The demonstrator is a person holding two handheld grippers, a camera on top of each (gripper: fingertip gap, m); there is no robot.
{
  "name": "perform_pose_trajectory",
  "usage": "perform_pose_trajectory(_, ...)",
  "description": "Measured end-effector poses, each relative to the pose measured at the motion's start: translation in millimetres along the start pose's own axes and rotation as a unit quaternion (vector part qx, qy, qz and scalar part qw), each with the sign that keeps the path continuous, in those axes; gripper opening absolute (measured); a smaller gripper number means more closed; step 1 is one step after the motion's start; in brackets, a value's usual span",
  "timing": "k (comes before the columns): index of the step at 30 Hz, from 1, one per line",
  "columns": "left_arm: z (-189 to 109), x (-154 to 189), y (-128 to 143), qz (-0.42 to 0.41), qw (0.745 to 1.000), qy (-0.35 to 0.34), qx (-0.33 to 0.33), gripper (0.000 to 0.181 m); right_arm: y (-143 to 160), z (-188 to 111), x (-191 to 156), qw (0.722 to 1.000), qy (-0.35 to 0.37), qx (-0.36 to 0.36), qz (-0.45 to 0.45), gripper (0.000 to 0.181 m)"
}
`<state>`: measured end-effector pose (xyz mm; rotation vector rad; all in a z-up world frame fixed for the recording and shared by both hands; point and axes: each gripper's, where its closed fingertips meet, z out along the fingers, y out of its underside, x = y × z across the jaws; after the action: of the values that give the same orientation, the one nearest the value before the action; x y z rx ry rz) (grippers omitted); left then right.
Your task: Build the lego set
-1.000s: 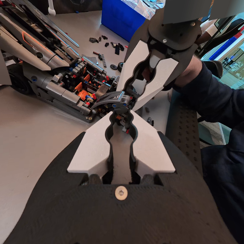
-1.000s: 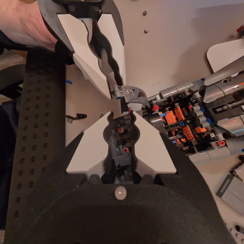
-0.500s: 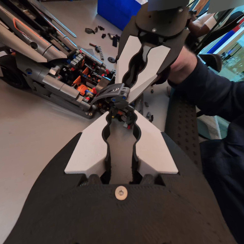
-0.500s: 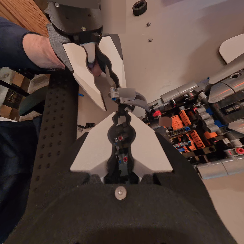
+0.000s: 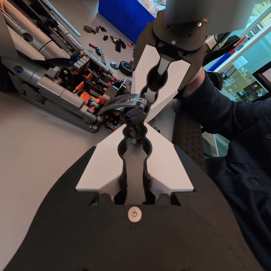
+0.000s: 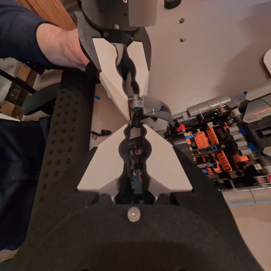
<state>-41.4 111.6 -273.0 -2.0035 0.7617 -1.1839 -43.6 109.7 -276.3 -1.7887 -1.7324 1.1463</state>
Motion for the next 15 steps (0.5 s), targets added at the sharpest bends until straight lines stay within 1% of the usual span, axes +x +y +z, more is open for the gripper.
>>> perform_pose_trajectory(1,0.0,3.3,-0.3,-0.002,1.000,0.013,0.002,0.006,0.3,0.3,-0.9,1.000,0.002,-0.003,-0.005,0.011)
perform_pose_trajectory(10,1.3,11.1,12.5,-0.027,0.998,0.038,-0.035,0.006,11.5,6.8,-11.3,0.997,0.005,-0.047,-0.056,0.013)
perform_pose_trajectory(15,1.1,11.4,18.5,-0.031,0.998,0.029,-0.056,0.004,12.7,5.1,-14.6,0.997,0.005,-0.052,-0.063,0.017)
